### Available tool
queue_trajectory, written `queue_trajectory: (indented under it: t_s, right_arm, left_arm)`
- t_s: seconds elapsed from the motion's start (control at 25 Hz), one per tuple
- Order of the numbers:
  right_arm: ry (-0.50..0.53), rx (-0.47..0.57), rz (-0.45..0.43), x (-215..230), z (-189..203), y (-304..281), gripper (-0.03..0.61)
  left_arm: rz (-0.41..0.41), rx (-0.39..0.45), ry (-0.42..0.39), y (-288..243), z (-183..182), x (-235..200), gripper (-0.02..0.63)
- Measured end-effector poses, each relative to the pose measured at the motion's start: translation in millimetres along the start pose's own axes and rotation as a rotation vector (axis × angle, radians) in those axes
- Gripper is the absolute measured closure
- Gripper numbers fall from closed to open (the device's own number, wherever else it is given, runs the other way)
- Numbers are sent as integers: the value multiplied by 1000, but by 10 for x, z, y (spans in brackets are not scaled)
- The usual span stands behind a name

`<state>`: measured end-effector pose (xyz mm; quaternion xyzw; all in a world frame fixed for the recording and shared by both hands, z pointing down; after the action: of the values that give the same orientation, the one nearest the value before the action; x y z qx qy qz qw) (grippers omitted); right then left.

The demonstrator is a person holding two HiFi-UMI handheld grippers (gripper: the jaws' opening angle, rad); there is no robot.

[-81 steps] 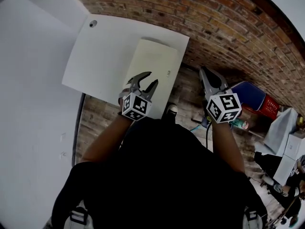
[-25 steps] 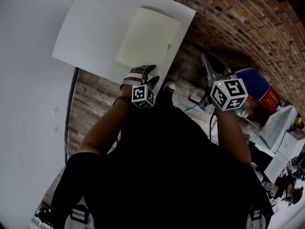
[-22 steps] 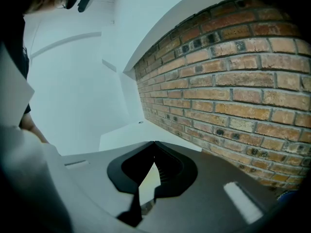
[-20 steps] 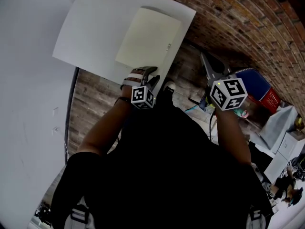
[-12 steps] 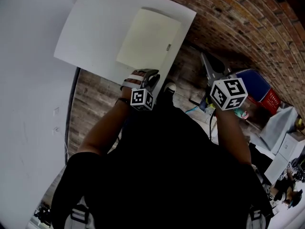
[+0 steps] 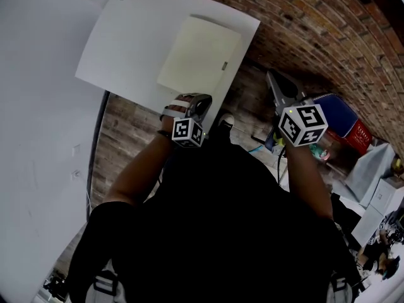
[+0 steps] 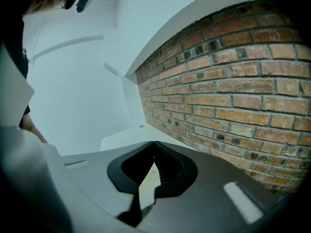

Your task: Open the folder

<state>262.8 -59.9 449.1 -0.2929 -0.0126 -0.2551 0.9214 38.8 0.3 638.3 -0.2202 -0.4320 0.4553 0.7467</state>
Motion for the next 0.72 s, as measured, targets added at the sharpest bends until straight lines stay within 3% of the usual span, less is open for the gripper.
queue_trajectory:
  t_s: [0.72]
  right_arm:
    - [9, 40, -5, -151, -146, 43, 578]
  left_arm:
    - [-54, 98, 71, 479, -186, -465, 606]
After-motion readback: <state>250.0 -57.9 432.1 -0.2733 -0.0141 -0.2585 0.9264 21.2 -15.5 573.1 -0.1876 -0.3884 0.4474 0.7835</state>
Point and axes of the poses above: the fingertips, and each gripper's own axes: y backward along the fingers, x to its right, z out of its underside, the point moved 8 cm from there along y, backward along the fingers, and after that the axes turned 8 degrees about -x, right-handed, at the moved point
